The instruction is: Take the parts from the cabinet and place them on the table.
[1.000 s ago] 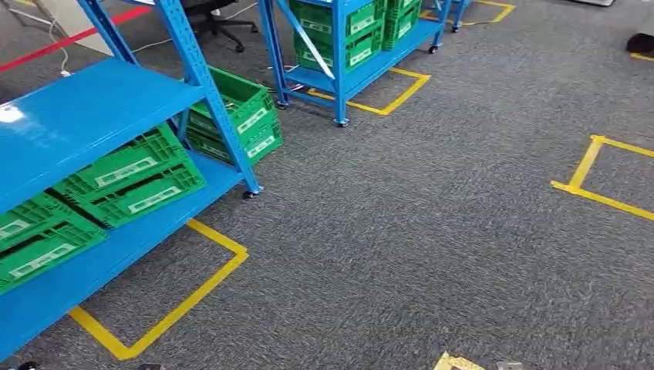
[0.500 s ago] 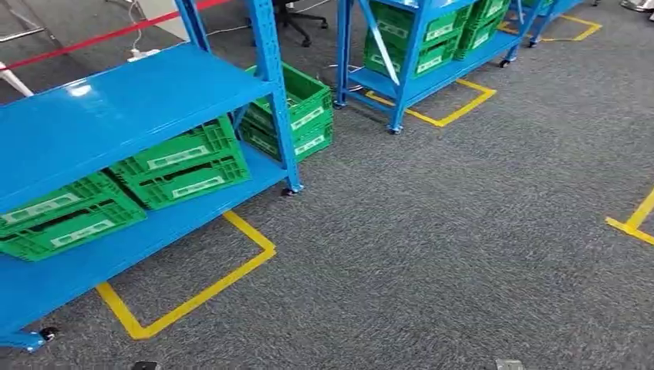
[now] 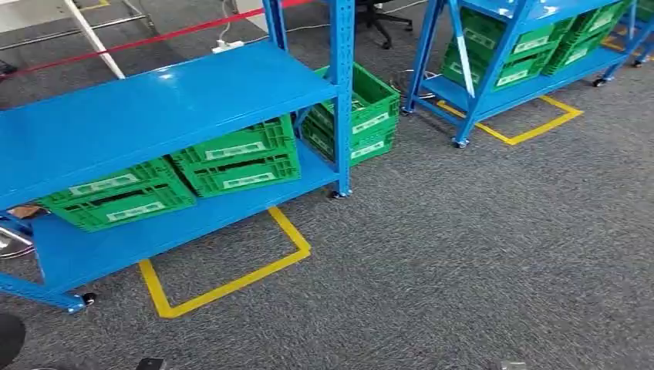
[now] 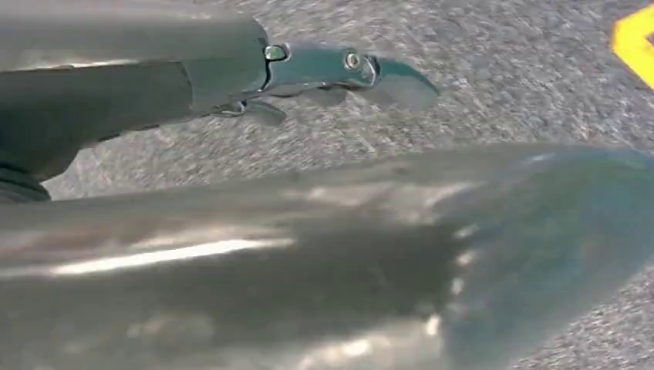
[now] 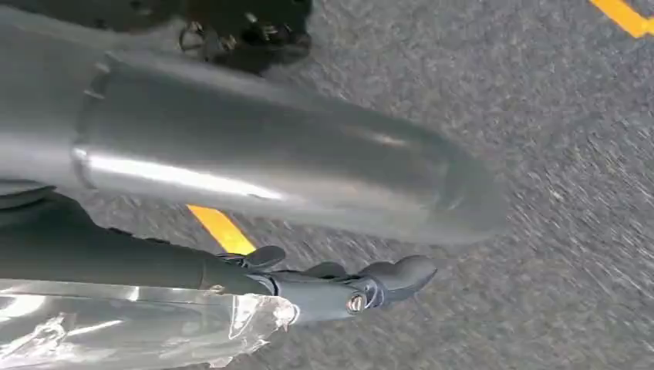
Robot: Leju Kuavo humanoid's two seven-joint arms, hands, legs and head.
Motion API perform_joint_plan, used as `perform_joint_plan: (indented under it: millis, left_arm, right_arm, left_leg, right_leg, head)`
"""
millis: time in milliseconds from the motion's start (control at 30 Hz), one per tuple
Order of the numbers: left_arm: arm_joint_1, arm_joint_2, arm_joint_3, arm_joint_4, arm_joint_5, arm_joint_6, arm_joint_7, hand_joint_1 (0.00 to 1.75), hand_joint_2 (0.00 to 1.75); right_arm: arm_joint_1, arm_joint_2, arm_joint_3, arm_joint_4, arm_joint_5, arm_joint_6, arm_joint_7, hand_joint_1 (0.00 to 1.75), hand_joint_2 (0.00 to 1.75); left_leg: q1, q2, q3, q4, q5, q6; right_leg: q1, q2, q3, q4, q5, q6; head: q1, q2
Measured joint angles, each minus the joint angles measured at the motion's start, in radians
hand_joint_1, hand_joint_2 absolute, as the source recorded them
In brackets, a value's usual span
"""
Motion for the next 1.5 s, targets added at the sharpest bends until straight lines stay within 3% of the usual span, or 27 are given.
perform_joint_plan:
  millis: [33,100,167,267,300,333,467,533,567,633,667,733,767,800,867,967,1033,1067,1133,1167,1233,1300,1333,1367,1433,1467,1500]
  left_arm:
    - [-0.004,0.0,0.001,0.0,0.0,0.0,0.0,0.0,0.0]
    - [-0.01,-0.001,0.002,0.0,-0.003,0.0,0.0,0.0,0.0]
    - [-0.005,-0.001,0.003,0.0,-0.003,0.0,0.0,0.0,0.0]
    - [0.001,0.0,0.004,0.0,-0.003,0.0,0.0,0.0,0.0]
    - [0.001,0.0,0.004,0.0,-0.003,0.0,0.0,0.0,0.0]
    - [-0.004,-0.001,0.004,0.0,-0.003,0.0,0.0,0.0,0.0]
    - [0.0,-0.002,0.007,0.0,0.004,0.001,0.005,0.0,0.0]
    - [0.001,0.0,0.013,0.0,0.008,0.007,0.01,0.0,0.0]
    - [-0.006,0.0,0.013,0.0,0.008,0.007,0.012,0.0,0.0]
    - [-0.007,-0.002,0.013,0.0,0.008,0.007,0.014,0.0,0.0]
    - [-0.004,-0.002,0.014,0.0,0.008,0.007,0.016,0.0,0.0]
    - [0.001,-0.005,0.015,0.0,0.008,0.007,0.016,0.0,0.0]
    - [0.001,-0.005,0.017,0.0,0.007,0.007,0.016,0.0,0.0]
    - [0.001,-0.005,0.017,0.0,0.007,0.008,0.016,0.0,0.0]
    - [-0.001,-0.003,0.019,0.0,0.005,0.011,0.017,0.0,0.0]
    - [0.004,-0.003,0.023,0.0,0.004,0.019,0.018,0.0,0.0]
    - [0.0,-0.006,0.027,0.0,0.003,0.021,0.018,0.0,0.0]
    - [-0.006,-0.006,0.027,0.0,0.002,0.022,0.018,0.0,0.0]
    - [-0.01,-0.008,0.027,0.0,-0.003,0.024,0.018,0.0,0.0]
    - [-0.009,-0.008,0.028,0.0,-0.003,0.025,0.018,0.0,0.0]
    - [-0.003,-0.008,0.03,0.0,-0.005,0.029,0.018,0.0,0.0]
    - [-0.005,-0.008,0.031,0.0,-0.007,0.031,0.018,0.0,0.0]
    - [-0.006,-0.008,0.032,0.0,-0.008,0.032,0.018,0.0,0.0]
    - [-0.011,-0.008,0.033,0.0,-0.011,0.032,0.018,0.0,0.0]
    - [-0.01,-0.008,0.034,0.0,-0.013,0.032,0.018,0.0,0.0]
    - [-0.007,-0.011,0.034,0.0,-0.014,0.032,0.018,0.0,0.0]
    - [-0.007,-0.011,0.034,0.0,-0.015,0.032,0.018,0.0,0.0]
  right_arm:
    - [0.001,0.0,0.0,0.0,-0.001,0.0,0.0,0.0,0.0]
    - [0.005,0.0,-0.001,0.0,-0.001,0.0,0.0,0.0,0.0]
    - [0.007,0.0,-0.001,0.0,-0.001,0.0,0.0,0.0,0.0]
    - [0.006,0.0,-0.001,0.0,0.0,0.0,0.0,0.0,0.0]
    - [0.008,0.0,-0.001,0.0,0.0,0.0,0.0,0.0,0.0]
    - [0.007,0.0,-0.001,0.0,0.0,0.0,-0.001,0.0,0.0]
    - [-0.003,0.0,-0.001,0.0,0.0,0.0,-0.001,0.0,0.0]
    - [-0.006,0.001,-0.001,0.0,0.001,0.0,-0.002,0.0,0.0]
    - [-0.005,0.001,-0.001,0.0,0.001,0.0,-0.002,0.0,0.0]
    - [0.003,0.0,-0.002,0.0,0.002,0.0,-0.002,0.0,0.0]
    - [0.004,0.0,-0.002,0.0,0.001,-0.001,-0.001,0.0,0.0]
    - [0.004,0.0,-0.003,0.0,0.001,-0.002,-0.002,0.0,0.0]
    - [0.005,0.0,-0.003,0.0,0.001,-0.002,-0.001,0.0,0.0]
    - [0.007,0.0,-0.004,0.0,0.002,-0.002,-0.001,0.0,0.0]
    - [0.009,0.001,-0.005,0.002,0.002,-0.002,0.0,0.0,0.0]
    - [0.005,0.001,-0.005,0.002,0.002,-0.002,0.0,0.0,0.0]
    - [0.002,0.0,-0.005,0.001,0.002,-0.002,0.0,0.0,0.0]
    - [0.001,0.0,-0.006,0.001,-0.003,-0.001,-0.002,0.0,0.0]
    - [0.001,0.0,-0.013,0.001,-0.008,0.0,-0.002,0.0,0.0]
    - [0.001,0.0,-0.016,0.001,-0.009,0.0,-0.002,0.0,0.0]
    - [0.002,0.0,-0.019,0.001,-0.01,0.002,-0.002,0.0,0.0]
    - [0.0,0.0,-0.019,0.001,-0.01,0.002,-0.002,0.0,0.0]
    - [-0.001,0.001,-0.02,0.001,-0.01,0.002,-0.002,0.0,0.0]
    - [-0.001,0.001,-0.021,0.001,-0.008,0.002,-0.002,0.0,0.0]
    - [-0.001,0.0,-0.023,0.001,-0.007,0.001,-0.002,0.0,0.0]
    - [-0.001,-0.001,-0.023,0.001,-0.007,0.001,-0.002,0.0,0.0]
    - [-0.002,-0.001,-0.024,0.001,-0.007,0.001,-0.002,0.0,0.0]
  left_leg:
    - [0.002,0.038,-0.034,0.06,-0.029,-0.006]
    - [0.005,0.067,-0.132,0.227,-0.088,-0.012]
    - [0.007,0.068,-0.175,0.28,-0.071,-0.012]
    - [-0.001,0.091,-0.092,0.081,0.076,0.008]
    - [-0.013,0.14,-0.061,0.014,0.097,0.021]
    - [-0.022,0.154,-0.04,-0.009,0.063,0.022]
    - [-0.007,0.108,-0.017,-0.03,0.053,0.036]
    - [0.001,0.094,-0.002,-0.036,0.043,0.049]
    - [0.002,0.081,0.0,-0.036,0.038,0.051]
    - [0.005,0.048,0.013,-0.036,0.024,0.05]
    - [0.007,0.035,0.023,-0.036,0.017,0.047]
    - [0.013,0.008,0.046,-0.036,0.002,0.038]
    - [0.016,-0.007,0.059,-0.036,-0.006,0.033]
    - [0.018,-0.018,0.063,-0.036,-0.014,0.025]
    - [0.016,-0.043,0.063,-0.028,-0.021,0.013]
    - [0.018,-0.048,0.058,-0.033,-0.024,0.004]
    - [0.01,0.029,0.038,0.019,-0.026,-0.009]
    - [0.011,0.053,-0.004,0.089,-0.056,-0.014]
    - [0.011,0.067,-0.092,0.23,-0.117,-0.015]
    - [0.011,0.067,-0.118,0.26,-0.122,-0.014]
    - [0.01,0.067,-0.104,0.201,-0.063,-0.007]
    - [0.006,0.07,-0.037,0.047,0.034,0.006]
    - [0.002,0.079,-0.02,-0.004,0.045,0.014]
    - [0.002,0.08,-0.014,-0.027,0.01,0.013]
    - [0.001,0.076,-0.014,-0.027,0.034,0.013]
    - [0.005,0.076,-0.008,-0.034,0.044,-0.004]
    - [0.006,0.076,-0.008,-0.034,0.043,0.0]
  right_leg:
    - [0.002,-0.015,0.007,-0.003,-0.003,-0.005]
    - [0.005,-0.045,0.016,-0.002,-0.018,-0.01]
    - [0.007,-0.071,0.033,-0.003,-0.034,-0.009]
    - [0.008,-0.106,0.07,-0.006,-0.064,-0.004]
    - [0.008,-0.117,0.082,-0.011,-0.075,-0.001]
    - [0.017,-0.127,0.091,-0.012,-0.089,0.007]
    - [0.023,-0.153,0.139,-0.032,-0.084,0.027]
    - [0.018,-0.079,0.08,0.08,-0.09,0.033]
    - [0.013,-0.061,0.029,0.158,-0.114,0.037]
    - [0.01,-0.05,-0.065,0.274,-0.204,0.043]
    - [0.009,-0.05,-0.088,0.278,-0.212,0.045]
    - [0.004,-0.047,-0.088,0.19,-0.141,0.052]
    - [-0.001,-0.033,-0.071,0.108,-0.064,0.057]
    - [-0.013,0.008,-0.059,0.03,0.019,0.066]
    - [-0.008,0.014,-0.064,0.026,0.008,0.039]
    - [-0.009,-0.009,-0.054,0.027,0.033,0.024]
    - [-0.009,-0.022,-0.043,0.019,0.031,0.014]
    - [-0.007,-0.032,-0.039,0.015,0.03,0.011]
    - [-0.004,-0.048,-0.038,0.015,0.025,0.004]
    - [-0.003,-0.053,-0.036,0.015,0.022,0.001]
    - [-0.001,-0.056,-0.03,0.014,0.019,0.0]
    - [0.001,-0.057,-0.022,0.013,0.016,0.003]
    - [0.004,-0.058,-0.021,0.016,0.013,0.007]
    - [0.009,-0.058,-0.026,0.019,0.01,0.012]
    - [0.01,-0.061,-0.033,0.005,0.009,0.021]
    - [0.014,-0.062,-0.027,0.007,-0.001,0.0]
    - [0.016,-0.063,-0.026,0.005,0.003,-0.032]
  head:
    - [-0.01,0.0]
    - [-0.008,0.0]
    - [-0.008,0.0]
    - [-0.01,0.0]
    - [-0.01,0.0]
    - [-0.009,0.0]
    - [-0.009,0.0]
    - [-0.003,0.0]
    - [-0.001,0.0]
    - [0.001,0.0]
    - [0.003,0.0]
    - [0.004,0.0]
    - [0.004,0.0]
    - [0.006,0.0]
    - [0.009,0.0]
    - [0.008,0.0]
    - [0.007,0.0]
    - [0.001,0.0]
    - [0.0,0.0]
    - [0.001,0.0]
    - [0.0,0.0]
    - [0.0,0.0]
    - [0.0,0.0]
    - [-0.004,0.0]
    - [-0.003,0.0]
    - [0.0,0.0]
    - [0.002,0.0]
